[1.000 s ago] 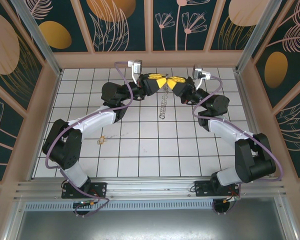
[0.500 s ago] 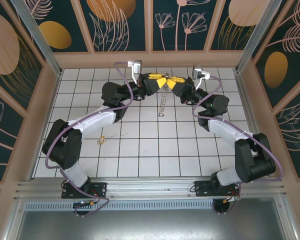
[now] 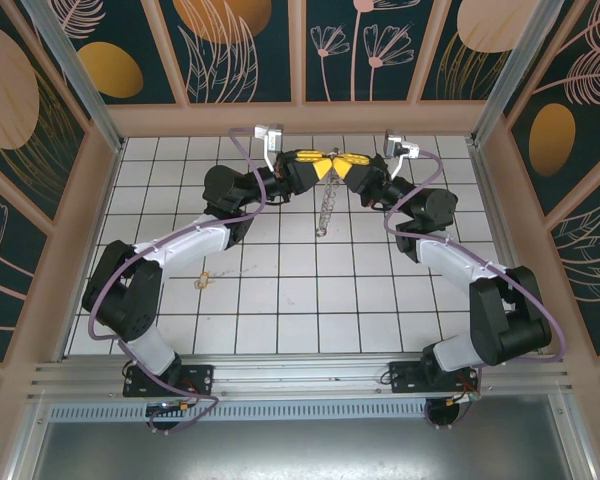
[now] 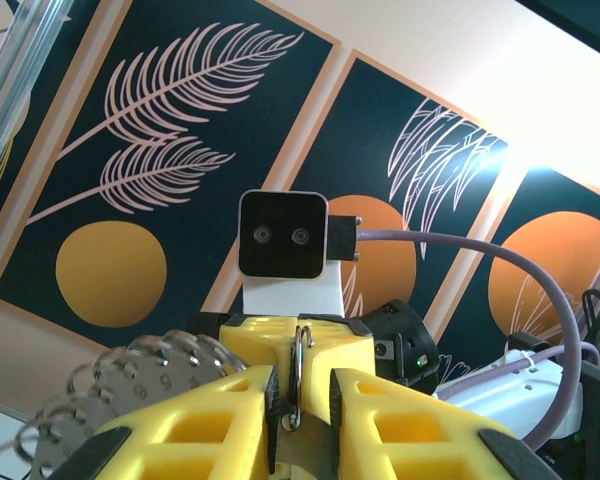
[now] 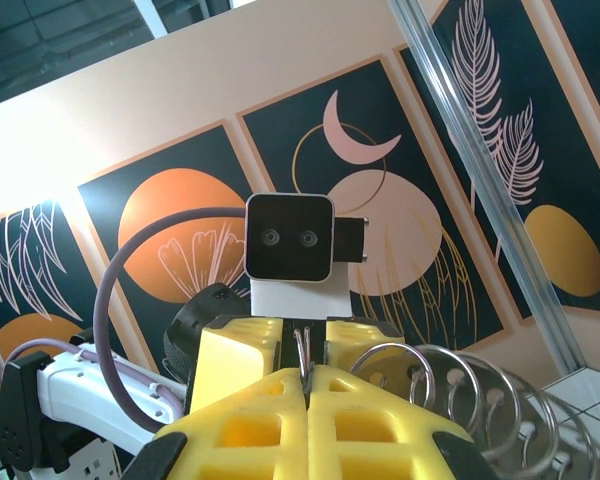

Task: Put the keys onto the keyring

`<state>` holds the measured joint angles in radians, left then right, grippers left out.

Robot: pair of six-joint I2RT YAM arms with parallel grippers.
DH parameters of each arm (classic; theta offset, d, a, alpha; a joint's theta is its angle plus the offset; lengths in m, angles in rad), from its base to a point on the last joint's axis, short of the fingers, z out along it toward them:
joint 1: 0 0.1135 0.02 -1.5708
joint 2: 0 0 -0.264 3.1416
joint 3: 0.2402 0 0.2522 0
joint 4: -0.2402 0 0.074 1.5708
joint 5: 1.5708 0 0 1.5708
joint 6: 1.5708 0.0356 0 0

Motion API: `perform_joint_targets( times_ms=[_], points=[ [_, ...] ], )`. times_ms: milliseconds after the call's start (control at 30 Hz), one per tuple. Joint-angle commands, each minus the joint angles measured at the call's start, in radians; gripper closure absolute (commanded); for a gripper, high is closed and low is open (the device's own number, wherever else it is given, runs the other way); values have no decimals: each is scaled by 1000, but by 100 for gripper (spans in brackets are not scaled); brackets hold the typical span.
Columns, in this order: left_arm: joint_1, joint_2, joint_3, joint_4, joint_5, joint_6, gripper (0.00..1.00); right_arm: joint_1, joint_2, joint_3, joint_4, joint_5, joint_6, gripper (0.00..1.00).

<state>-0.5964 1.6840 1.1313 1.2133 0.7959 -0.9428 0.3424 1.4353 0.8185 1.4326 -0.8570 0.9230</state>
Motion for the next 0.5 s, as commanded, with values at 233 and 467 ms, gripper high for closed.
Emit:
perform_joint_targets(
  times_ms=[233, 467],
  points=[
    [-4, -24, -1, -6, -7, 32, 76, 5, -8, 28, 51, 5, -12, 100],
    [-4, -20, 7, 0, -8, 29, 74, 5, -7, 25, 48, 4, -15, 100]
  ],
)
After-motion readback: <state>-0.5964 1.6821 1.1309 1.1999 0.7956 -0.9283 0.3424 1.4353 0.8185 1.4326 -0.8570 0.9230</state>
